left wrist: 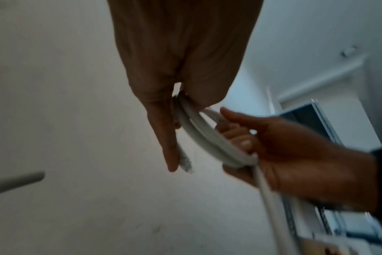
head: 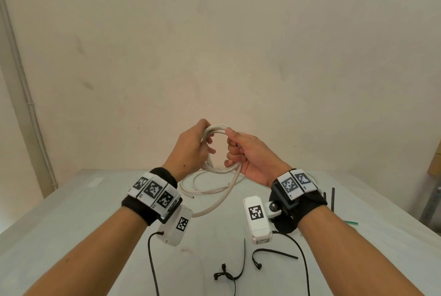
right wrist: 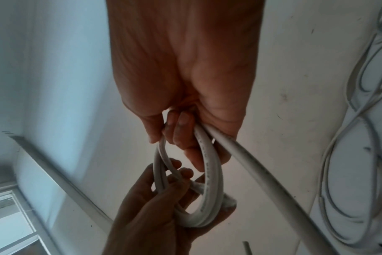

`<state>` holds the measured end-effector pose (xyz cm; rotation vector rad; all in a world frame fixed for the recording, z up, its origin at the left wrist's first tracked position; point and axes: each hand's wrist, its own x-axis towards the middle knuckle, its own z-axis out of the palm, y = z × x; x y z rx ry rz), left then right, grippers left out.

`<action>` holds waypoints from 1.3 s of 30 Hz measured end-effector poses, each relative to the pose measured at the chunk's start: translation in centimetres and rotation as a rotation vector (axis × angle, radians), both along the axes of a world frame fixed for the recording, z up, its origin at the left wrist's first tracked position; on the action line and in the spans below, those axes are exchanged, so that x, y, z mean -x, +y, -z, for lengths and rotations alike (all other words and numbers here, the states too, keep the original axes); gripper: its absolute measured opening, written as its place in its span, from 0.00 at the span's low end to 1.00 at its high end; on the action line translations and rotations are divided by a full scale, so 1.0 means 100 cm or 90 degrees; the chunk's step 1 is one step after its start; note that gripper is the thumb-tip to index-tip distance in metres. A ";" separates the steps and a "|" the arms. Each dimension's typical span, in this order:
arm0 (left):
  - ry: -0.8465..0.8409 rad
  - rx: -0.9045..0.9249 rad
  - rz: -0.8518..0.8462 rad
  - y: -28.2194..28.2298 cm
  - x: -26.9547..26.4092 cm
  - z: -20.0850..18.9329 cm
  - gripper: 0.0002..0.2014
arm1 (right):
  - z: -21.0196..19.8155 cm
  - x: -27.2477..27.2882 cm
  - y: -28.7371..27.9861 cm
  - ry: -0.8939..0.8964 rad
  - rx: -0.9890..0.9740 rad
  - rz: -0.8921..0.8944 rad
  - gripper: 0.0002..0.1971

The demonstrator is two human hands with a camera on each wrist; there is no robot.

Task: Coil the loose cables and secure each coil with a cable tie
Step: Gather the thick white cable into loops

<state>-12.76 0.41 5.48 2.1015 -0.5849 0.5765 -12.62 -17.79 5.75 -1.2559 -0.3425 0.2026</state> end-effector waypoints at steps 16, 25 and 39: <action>0.128 0.115 -0.038 -0.006 0.004 -0.016 0.28 | 0.007 -0.003 0.003 -0.038 -0.058 0.050 0.17; 0.473 0.106 -0.032 0.000 0.021 -0.012 0.41 | -0.009 -0.017 -0.014 -0.052 -0.240 0.206 0.16; 0.494 0.644 0.190 0.005 -0.008 -0.007 0.17 | -0.002 -0.007 -0.023 0.041 -0.239 0.123 0.22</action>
